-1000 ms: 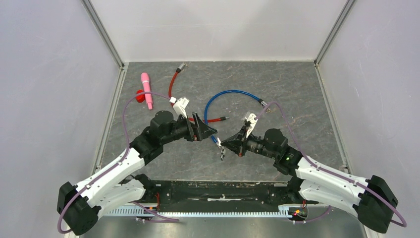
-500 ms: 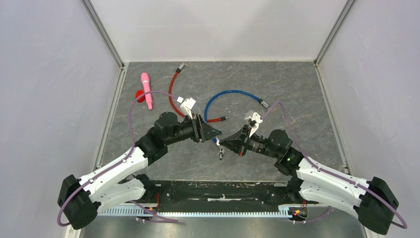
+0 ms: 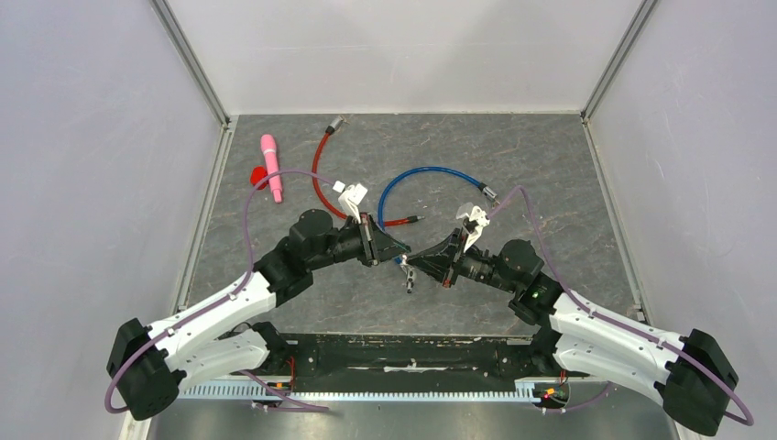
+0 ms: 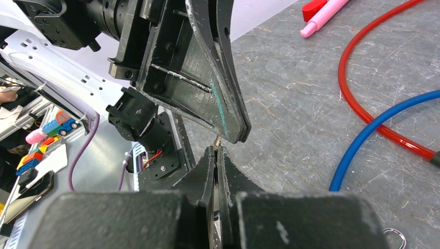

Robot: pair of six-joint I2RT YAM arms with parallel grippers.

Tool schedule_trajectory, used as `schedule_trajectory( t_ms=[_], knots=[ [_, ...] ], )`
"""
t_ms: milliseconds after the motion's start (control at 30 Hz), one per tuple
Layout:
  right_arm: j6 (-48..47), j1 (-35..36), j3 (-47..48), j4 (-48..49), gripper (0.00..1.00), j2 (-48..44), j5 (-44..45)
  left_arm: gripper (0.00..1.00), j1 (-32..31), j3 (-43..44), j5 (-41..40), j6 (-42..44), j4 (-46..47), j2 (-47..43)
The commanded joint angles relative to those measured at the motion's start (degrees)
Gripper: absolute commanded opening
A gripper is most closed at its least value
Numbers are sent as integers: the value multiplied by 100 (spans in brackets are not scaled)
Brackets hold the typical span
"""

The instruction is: Unlock with the key

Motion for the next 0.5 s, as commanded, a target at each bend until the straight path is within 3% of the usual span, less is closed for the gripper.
schedule_trajectory(
  t_ms=[0, 100, 333, 467],
  knots=[
    [54, -31, -59, 330, 0, -69, 98, 3, -54, 80, -65, -134, 279, -34],
    [2, -36, -50, 306, 4, -110, 194, 2, -76, 145, -252, -229, 134, -121],
    [-1419, -27, 82, -59, 56, -504, 703, 2, -104, 1159, -1489, -508, -1836, -36],
    [-2439, 54, 59, 120, 64, -590, 761, 2, -131, 1760, -1930, -868, -2699, 258]
  ],
)
